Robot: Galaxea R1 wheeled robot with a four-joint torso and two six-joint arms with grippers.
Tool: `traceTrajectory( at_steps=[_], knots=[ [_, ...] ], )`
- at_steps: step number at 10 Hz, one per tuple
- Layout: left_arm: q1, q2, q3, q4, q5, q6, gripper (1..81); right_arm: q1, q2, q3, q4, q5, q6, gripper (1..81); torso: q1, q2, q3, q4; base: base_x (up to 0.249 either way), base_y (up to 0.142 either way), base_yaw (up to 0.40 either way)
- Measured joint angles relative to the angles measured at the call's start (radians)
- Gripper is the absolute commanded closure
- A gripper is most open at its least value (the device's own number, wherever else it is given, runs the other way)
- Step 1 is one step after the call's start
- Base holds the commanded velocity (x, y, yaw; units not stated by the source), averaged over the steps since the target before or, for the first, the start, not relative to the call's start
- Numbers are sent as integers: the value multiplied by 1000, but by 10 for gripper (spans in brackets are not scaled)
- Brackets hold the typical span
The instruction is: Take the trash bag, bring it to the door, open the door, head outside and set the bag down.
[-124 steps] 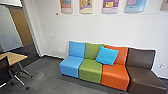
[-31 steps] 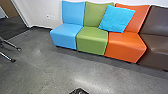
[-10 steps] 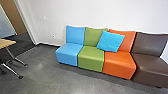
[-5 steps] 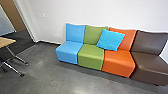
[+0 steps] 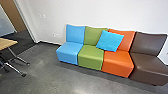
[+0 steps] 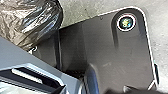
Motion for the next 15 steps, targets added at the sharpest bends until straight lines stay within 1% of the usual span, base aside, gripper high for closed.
traceTrajectory(
  at_steps=[1, 7, 10, 11, 13, 15],
  knots=[
    [2, 11, -8, 0, -2, 0, 811, -7, 8, -8, -4, 0, 0, 10, -24, 37, 12, 0, 0, 0, 0],
    [3, 18, -17, 0, -2, 0, 811, -10, 11, -21, -7, 1, -3, 10, -164, 252, 84, 0, 0, 0, 0],
    [5, 42, -58, 0, -1, 0, 811, -8, 27, -50, -7, 1, -3, 10, -235, 360, 120, 0, 0, 0, 0],
    [10, 53, -74, 0, 0, 9, 811, -8, 36, -61, -7, 1, -3, 10, -257, 396, 134, 0, 0, 0, 0],
    [24, 63, -102, 0, 1, 18, 811, -7, 77, -142, -8, 1, -4, 10, -303, 465, 180, 0, 0, 0, 0],
    [26, 63, -105, 0, 4, 18, 811, -10, 113, -176, -8, 0, -11, 10, -350, 537, 230, 0, 0, 0, 0]
  ],
)
